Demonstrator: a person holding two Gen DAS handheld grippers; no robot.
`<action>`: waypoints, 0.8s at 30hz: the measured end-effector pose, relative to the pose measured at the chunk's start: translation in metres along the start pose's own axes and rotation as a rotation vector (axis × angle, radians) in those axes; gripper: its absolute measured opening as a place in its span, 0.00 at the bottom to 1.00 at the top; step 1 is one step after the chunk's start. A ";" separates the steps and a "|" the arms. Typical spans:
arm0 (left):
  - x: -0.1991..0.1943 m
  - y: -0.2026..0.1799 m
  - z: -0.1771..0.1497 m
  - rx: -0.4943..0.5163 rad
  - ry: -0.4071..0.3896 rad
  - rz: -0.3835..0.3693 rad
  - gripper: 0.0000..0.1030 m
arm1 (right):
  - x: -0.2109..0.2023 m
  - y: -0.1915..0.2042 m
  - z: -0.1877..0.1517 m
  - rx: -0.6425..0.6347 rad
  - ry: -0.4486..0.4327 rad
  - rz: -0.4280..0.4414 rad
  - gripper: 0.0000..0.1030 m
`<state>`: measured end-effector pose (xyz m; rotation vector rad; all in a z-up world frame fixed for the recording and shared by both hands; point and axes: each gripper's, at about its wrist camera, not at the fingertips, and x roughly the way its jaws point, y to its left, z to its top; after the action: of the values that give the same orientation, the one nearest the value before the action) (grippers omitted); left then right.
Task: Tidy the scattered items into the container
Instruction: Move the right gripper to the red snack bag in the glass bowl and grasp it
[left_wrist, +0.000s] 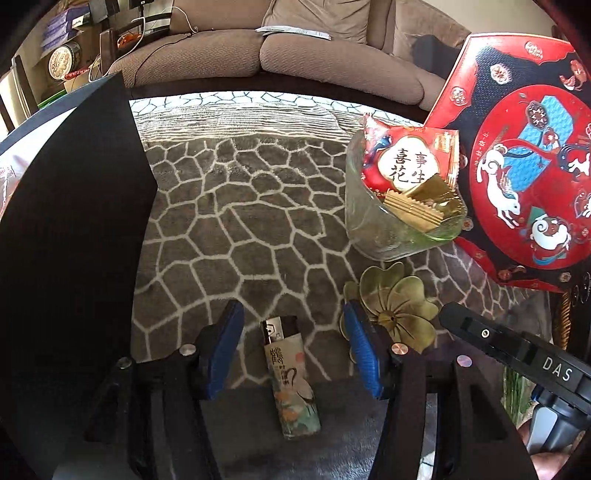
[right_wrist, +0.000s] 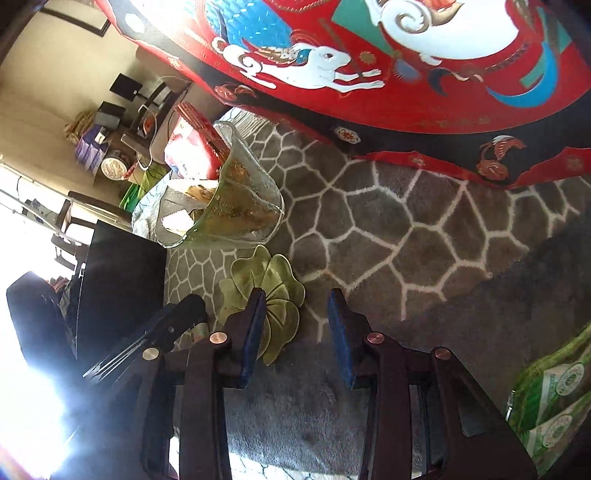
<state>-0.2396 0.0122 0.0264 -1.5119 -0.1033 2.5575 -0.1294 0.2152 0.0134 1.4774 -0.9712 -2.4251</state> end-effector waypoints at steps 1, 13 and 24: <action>0.003 -0.001 0.001 0.003 -0.003 -0.007 0.55 | 0.003 0.001 0.000 -0.002 -0.003 0.000 0.32; 0.019 -0.008 -0.003 0.013 -0.011 -0.011 0.55 | 0.010 0.019 -0.002 -0.048 -0.012 -0.034 0.22; 0.006 0.010 0.005 -0.098 -0.016 -0.057 0.51 | -0.015 0.030 0.003 -0.097 -0.063 -0.123 0.29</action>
<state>-0.2478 0.0041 0.0218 -1.4983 -0.2731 2.5545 -0.1307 0.1995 0.0434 1.4773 -0.7836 -2.5790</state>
